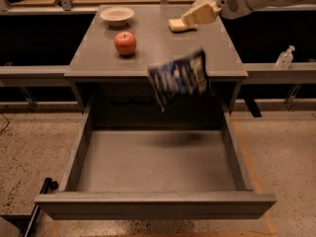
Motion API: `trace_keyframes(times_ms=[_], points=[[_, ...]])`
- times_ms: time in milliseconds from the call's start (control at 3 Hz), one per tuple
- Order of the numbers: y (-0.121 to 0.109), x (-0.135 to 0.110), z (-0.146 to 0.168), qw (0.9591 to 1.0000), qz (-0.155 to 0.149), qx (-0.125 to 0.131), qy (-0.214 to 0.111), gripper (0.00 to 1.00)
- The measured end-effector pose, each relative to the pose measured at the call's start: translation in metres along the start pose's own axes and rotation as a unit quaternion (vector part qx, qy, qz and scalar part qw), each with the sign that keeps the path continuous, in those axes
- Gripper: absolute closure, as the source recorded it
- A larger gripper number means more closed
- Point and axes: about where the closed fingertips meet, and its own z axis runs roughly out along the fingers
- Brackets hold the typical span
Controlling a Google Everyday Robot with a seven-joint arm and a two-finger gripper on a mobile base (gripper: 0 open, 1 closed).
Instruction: Pick blue chip bag from top drawer and place on counter
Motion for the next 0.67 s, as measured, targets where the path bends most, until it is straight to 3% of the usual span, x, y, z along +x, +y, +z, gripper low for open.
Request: trace_keyframes(times_ms=[333, 667], points=[[0.0015, -0.0002, 0.0027, 1.0, 0.0, -0.002, 0.0, 0.0], [0.0016, -0.0002, 0.0028, 1.0, 0.0, -0.003, 0.0, 0.0]])
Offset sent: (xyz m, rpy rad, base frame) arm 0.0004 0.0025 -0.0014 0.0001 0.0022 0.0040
